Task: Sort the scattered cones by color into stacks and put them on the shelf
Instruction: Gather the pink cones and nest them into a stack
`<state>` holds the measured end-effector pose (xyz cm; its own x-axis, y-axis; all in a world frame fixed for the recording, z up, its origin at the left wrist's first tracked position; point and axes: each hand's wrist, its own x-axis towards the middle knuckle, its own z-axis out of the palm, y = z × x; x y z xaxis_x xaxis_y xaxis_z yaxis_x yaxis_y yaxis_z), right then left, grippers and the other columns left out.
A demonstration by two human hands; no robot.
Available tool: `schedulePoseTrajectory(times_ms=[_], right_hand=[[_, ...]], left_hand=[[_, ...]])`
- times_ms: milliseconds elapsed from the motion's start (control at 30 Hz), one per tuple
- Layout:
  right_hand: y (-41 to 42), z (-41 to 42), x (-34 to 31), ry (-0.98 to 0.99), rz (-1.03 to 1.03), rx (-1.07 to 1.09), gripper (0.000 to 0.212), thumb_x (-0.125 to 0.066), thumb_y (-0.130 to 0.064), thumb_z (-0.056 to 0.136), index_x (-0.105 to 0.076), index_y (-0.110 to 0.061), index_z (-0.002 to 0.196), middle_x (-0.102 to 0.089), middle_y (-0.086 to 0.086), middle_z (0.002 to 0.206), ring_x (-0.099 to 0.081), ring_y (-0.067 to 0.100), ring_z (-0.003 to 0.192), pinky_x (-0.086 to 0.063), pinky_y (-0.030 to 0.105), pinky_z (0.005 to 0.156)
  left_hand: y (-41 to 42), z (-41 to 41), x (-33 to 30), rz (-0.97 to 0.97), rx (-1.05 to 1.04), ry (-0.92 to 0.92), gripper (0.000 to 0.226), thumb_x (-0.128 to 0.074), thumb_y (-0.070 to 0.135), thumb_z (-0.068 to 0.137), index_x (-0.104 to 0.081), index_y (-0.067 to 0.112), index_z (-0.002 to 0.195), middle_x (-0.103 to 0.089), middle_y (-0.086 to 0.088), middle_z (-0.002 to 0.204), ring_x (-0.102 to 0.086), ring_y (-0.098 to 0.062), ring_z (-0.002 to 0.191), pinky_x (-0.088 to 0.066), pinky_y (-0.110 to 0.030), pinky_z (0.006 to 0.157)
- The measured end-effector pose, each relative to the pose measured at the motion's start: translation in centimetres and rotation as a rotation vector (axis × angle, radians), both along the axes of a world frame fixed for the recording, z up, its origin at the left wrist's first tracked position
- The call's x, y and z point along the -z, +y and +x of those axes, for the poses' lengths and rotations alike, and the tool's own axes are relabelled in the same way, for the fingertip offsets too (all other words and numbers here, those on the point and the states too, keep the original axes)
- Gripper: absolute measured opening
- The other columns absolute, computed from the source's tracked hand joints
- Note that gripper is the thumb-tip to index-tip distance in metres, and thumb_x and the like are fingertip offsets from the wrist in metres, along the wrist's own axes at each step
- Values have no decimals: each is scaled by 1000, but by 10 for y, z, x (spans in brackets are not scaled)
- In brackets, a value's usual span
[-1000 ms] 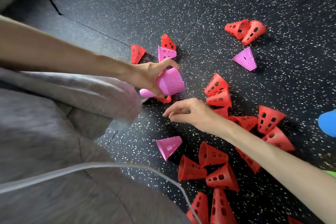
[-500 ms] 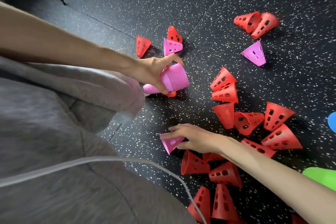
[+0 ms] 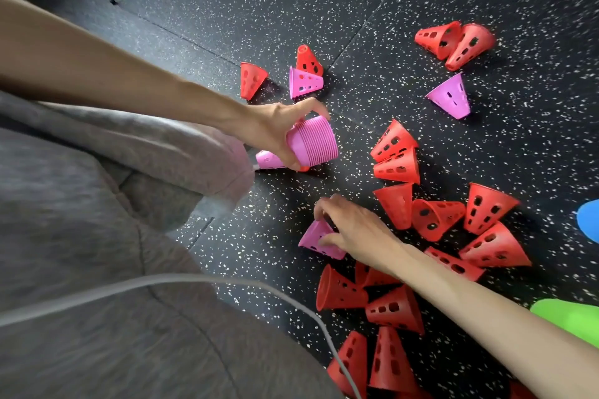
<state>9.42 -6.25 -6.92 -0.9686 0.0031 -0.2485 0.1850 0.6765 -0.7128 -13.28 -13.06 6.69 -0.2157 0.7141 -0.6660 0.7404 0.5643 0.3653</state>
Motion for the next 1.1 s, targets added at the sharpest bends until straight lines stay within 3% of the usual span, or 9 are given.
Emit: schedulePoseTrajectory(times_ms=[100, 200, 367, 600, 700, 767, 833, 1000, 1100], right_hand=[[12, 1, -2, 16, -21, 131, 35, -79, -38, 83, -46, -35, 95, -55, -12, 104, -61, 15, 94, -50, 37, 80], [25, -1, -4, 28, -31, 248, 27, -79, -34, 83, -54, -29, 93, -57, -10, 100, -60, 13, 91, -47, 35, 75], [43, -5, -9, -43, 10, 313, 15, -74, -33, 91, -61, -28, 85, -57, -17, 82, -56, 9, 76, -39, 33, 66], [61, -26, -20, 80, -135, 631, 18, -74, -25, 93, -60, -28, 82, -71, -9, 72, -69, 14, 66, -56, 37, 65], [75, -31, -26, 168, -275, 805, 17, -72, -34, 95, -61, -25, 85, -75, -6, 77, -74, 15, 72, -59, 40, 71], [79, -32, -31, 201, -431, 887, 12, -71, -29, 96, -61, -24, 91, -78, -2, 85, -76, 15, 76, -62, 46, 74], [80, -32, -39, 205, -532, 902, 9, -70, -23, 97, -62, -19, 94, -78, 2, 89, -77, 13, 74, -63, 43, 68], [80, -32, -51, 286, -571, 1033, 15, -69, -27, 98, -63, -13, 99, -76, 3, 81, -75, 24, 69, -59, 59, 56], [83, -32, -57, 296, -637, 1076, 16, -68, -28, 98, -63, -13, 103, -76, 2, 82, -75, 27, 71, -60, 58, 57]], left_hand=[[0, -1, 0, 4, -4, 4, 95, -87, 19, 78, -22, 41, 144, -57, -2, 125, -59, -8, 96, -48, -26, 69], [0, -4, 0, 19, -22, 13, 97, -88, 21, 76, -21, 44, 143, -56, 3, 121, -60, -11, 100, -57, -36, 76], [1, -6, 1, 29, -21, 19, 98, -87, 19, 77, -20, 43, 144, -56, 6, 117, -59, -10, 100, -56, -32, 78], [0, -7, 2, 35, -26, 9, 98, -87, 19, 76, -20, 44, 143, -55, 2, 121, -60, -18, 106, -58, -48, 87], [0, -7, 3, 42, -39, 5, 98, -87, 19, 77, -19, 41, 144, -55, 3, 121, -59, -15, 106, -56, -45, 88], [0, -6, 4, 43, -42, 0, 98, -87, 20, 78, -18, 39, 145, -55, 4, 122, -58, -15, 107, -55, -38, 85], [0, -5, 4, 47, -36, -9, 97, -86, 22, 79, -17, 38, 146, -54, 6, 119, -57, -10, 104, -49, -28, 76], [4, -2, 4, 50, -6, -11, 97, -84, 23, 81, -15, 38, 147, -54, 9, 113, -57, -7, 94, -45, -21, 67], [6, -1, 2, 55, -7, -6, 97, -84, 23, 82, -14, 38, 147, -53, 10, 113, -56, -5, 93, -44, -20, 66]])
